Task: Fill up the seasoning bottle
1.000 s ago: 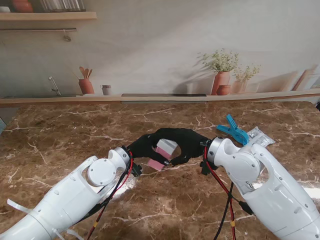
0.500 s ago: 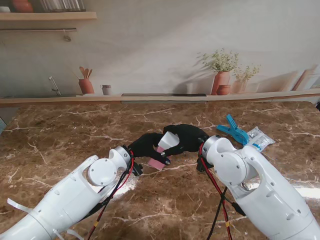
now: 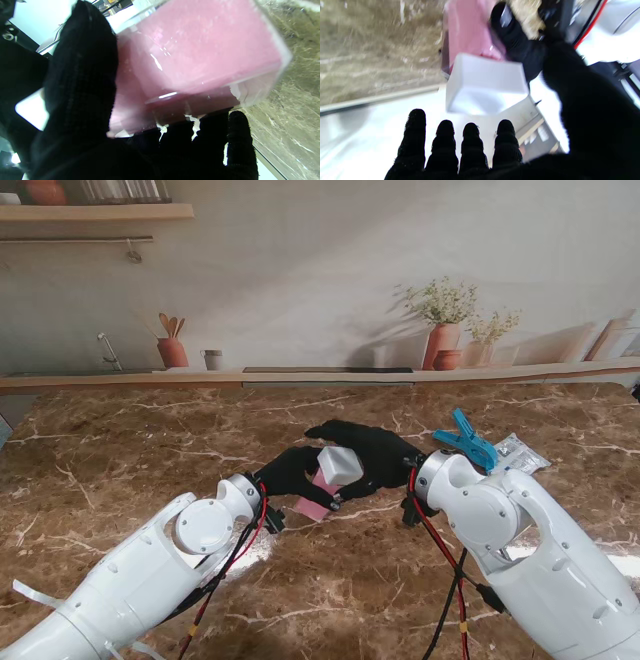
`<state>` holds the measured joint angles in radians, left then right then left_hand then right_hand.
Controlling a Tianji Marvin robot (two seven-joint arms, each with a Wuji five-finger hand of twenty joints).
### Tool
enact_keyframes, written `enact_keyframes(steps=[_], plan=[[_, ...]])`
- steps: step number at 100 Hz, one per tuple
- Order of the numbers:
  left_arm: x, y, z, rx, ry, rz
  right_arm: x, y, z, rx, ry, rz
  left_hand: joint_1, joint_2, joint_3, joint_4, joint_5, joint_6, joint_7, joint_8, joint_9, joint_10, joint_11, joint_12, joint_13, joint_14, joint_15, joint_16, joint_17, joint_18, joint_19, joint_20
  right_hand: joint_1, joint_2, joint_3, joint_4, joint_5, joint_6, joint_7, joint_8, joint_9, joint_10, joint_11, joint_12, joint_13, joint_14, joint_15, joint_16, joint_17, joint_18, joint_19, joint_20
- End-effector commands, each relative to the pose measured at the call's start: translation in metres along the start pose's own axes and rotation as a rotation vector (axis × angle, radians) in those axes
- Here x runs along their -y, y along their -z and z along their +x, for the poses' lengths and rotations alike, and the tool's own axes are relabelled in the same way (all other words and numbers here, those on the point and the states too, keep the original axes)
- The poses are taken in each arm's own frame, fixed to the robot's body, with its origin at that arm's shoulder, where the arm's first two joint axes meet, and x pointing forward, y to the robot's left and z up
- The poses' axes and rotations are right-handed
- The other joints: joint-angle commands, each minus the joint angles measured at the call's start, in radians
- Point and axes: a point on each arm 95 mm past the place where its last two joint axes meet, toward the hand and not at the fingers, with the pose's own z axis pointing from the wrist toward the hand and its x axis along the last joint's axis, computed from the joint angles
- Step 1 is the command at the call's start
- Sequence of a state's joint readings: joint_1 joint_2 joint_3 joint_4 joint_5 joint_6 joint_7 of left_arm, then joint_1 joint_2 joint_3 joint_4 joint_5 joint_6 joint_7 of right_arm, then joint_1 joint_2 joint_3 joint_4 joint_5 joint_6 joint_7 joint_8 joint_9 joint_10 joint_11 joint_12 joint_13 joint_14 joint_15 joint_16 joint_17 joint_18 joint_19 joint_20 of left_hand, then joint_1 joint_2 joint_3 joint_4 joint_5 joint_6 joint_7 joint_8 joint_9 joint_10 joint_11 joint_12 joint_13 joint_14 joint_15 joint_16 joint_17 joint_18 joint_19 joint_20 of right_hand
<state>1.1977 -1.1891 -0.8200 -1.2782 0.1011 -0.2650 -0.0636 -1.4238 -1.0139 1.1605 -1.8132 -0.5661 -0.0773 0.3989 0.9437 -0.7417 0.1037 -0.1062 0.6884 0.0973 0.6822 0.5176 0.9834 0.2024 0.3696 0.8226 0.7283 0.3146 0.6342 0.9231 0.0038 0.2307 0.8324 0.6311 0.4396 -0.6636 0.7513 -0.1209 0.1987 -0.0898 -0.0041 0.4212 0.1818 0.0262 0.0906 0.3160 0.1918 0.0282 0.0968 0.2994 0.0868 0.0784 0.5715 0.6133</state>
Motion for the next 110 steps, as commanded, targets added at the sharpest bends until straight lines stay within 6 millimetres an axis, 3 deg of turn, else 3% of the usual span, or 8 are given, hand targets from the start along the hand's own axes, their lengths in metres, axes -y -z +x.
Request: enact_keyframes(steps=[1,13,44,60,74,85,99,110], plan=[[0.001,-0.004,0.008,-0.022,-0.002,0.007,0.008,-0.001,0.005,0.056,-0.054,-0.005,0.130,0.426,0.276,0.004,0.118,-0.247,0.160,0.075,0.100,-0.116,0.261,0.085,0.008,-0.022,0.042,0.012,-0.017,-0.020,0.015,0.015,-0.181,0.067,-0.108,0.044,-0.046,0.117,0.002,0.095,0.000,0.009,-0.004,0.005,0.048,0.027,0.017,0.009,0.032,0.024,0.005,0.040],[0.001,-0.004,0.008,-0.026,-0.005,-0.002,0.006,-0.001,0.007,0.189,-0.033,-0.030,0.131,0.426,0.274,0.003,0.121,-0.253,0.160,0.075,0.100,-0.118,0.255,0.083,0.006,-0.027,0.036,0.008,-0.019,-0.022,0.012,0.014,-0.376,0.106,0.005,0.061,-0.025,0.234,0.121,0.243,0.090,0.028,0.077,0.093,0.216,0.073,0.110,0.085,0.184,0.053,0.145,0.097],[-0.001,-0.005,0.010,-0.034,-0.017,-0.009,0.001,-0.007,0.013,0.345,0.000,0.043,0.133,0.429,0.269,0.001,0.121,-0.257,0.161,0.076,0.103,-0.122,0.248,0.081,0.006,-0.032,0.026,0.001,-0.020,-0.023,0.007,0.012,-0.580,0.327,-0.020,0.074,0.113,0.160,0.253,0.325,0.312,0.031,0.225,0.247,0.626,0.054,0.523,0.371,0.497,-0.010,0.611,0.148],[-0.001,-0.006,0.010,-0.036,-0.018,-0.012,0.001,-0.011,0.018,0.364,0.010,0.073,0.134,0.429,0.266,0.001,0.119,-0.259,0.162,0.076,0.102,-0.124,0.248,0.084,0.007,-0.035,0.025,0.000,-0.019,-0.025,0.006,0.013,-0.421,0.248,-0.045,0.068,0.203,0.155,0.341,0.396,0.423,0.008,0.366,0.352,0.784,-0.017,0.796,0.457,0.653,-0.084,0.863,0.119],[-0.001,-0.006,0.009,-0.034,-0.027,-0.014,0.004,-0.010,0.024,0.337,-0.021,0.081,0.133,0.432,0.264,0.001,0.114,-0.258,0.162,0.076,0.100,-0.128,0.247,0.086,0.005,-0.039,0.024,-0.001,-0.019,-0.025,0.007,0.013,-0.067,0.181,-0.085,0.117,0.268,0.155,0.364,0.392,0.492,-0.014,0.396,0.334,0.799,-0.027,0.819,0.428,0.653,-0.087,0.917,0.085],[-0.002,-0.006,0.009,-0.030,-0.024,-0.014,0.004,-0.007,0.029,0.288,0.008,0.095,0.134,0.432,0.263,0.002,0.115,-0.259,0.163,0.076,0.100,-0.126,0.248,0.087,0.005,-0.038,0.023,-0.001,-0.020,-0.026,0.006,0.014,0.041,0.095,0.301,0.088,0.263,0.157,0.361,0.373,0.470,-0.029,0.370,0.287,0.750,-0.042,0.745,0.410,0.599,-0.073,0.849,0.072],[-0.002,-0.005,0.010,-0.032,-0.025,-0.011,0.003,-0.005,0.029,0.172,0.006,0.103,0.135,0.434,0.261,0.002,0.113,-0.258,0.164,0.076,0.099,-0.128,0.247,0.088,0.005,-0.039,0.023,-0.002,-0.020,-0.026,0.004,0.014,0.258,0.065,0.440,0.003,0.251,0.145,0.316,0.322,0.423,-0.040,0.273,0.185,0.629,-0.039,0.474,0.354,0.440,-0.047,0.658,0.062],[-0.001,-0.005,0.010,-0.035,-0.027,-0.006,0.005,-0.004,0.025,0.108,0.006,0.125,0.136,0.435,0.259,0.001,0.113,-0.257,0.165,0.077,0.099,-0.127,0.247,0.088,0.005,-0.039,0.023,-0.002,-0.021,-0.026,0.004,0.015,0.317,0.075,0.497,0.053,0.226,0.148,0.272,0.280,0.340,-0.044,0.224,0.144,0.515,-0.056,0.332,0.254,0.347,-0.046,0.524,0.067]])
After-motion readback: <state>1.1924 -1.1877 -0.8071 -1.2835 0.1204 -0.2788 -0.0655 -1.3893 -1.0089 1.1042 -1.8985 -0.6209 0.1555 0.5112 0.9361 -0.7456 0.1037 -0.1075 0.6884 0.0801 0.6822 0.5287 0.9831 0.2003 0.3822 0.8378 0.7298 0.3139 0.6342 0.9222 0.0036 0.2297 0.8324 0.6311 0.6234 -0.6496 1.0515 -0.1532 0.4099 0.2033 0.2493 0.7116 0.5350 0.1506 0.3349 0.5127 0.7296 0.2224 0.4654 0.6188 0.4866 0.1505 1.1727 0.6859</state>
